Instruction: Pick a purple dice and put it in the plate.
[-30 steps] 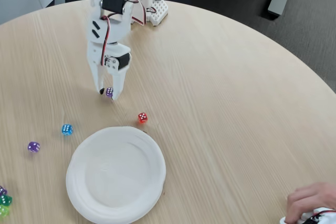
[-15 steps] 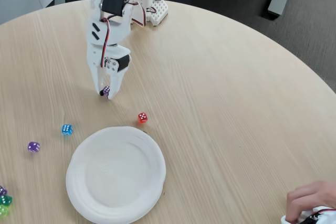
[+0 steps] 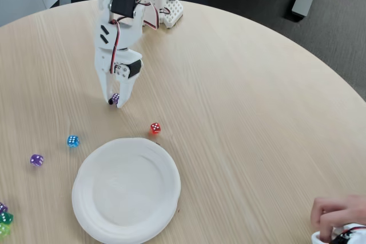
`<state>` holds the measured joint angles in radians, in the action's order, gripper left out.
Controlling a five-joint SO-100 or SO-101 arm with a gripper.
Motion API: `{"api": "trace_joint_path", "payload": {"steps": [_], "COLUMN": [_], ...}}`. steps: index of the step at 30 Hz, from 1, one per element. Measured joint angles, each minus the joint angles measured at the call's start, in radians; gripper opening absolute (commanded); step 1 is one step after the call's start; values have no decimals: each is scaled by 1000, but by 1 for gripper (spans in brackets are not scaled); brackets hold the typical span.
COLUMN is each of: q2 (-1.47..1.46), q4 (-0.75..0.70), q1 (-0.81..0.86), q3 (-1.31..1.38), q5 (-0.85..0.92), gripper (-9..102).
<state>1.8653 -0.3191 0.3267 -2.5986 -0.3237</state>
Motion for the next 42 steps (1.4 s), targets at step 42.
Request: {"api": "trace_joint_path", "payload": {"steps": [42], "q2": [319], "q4": [-11], "q1": [112], "q3": [166], "q5": [-26], "gripper": [0]}}
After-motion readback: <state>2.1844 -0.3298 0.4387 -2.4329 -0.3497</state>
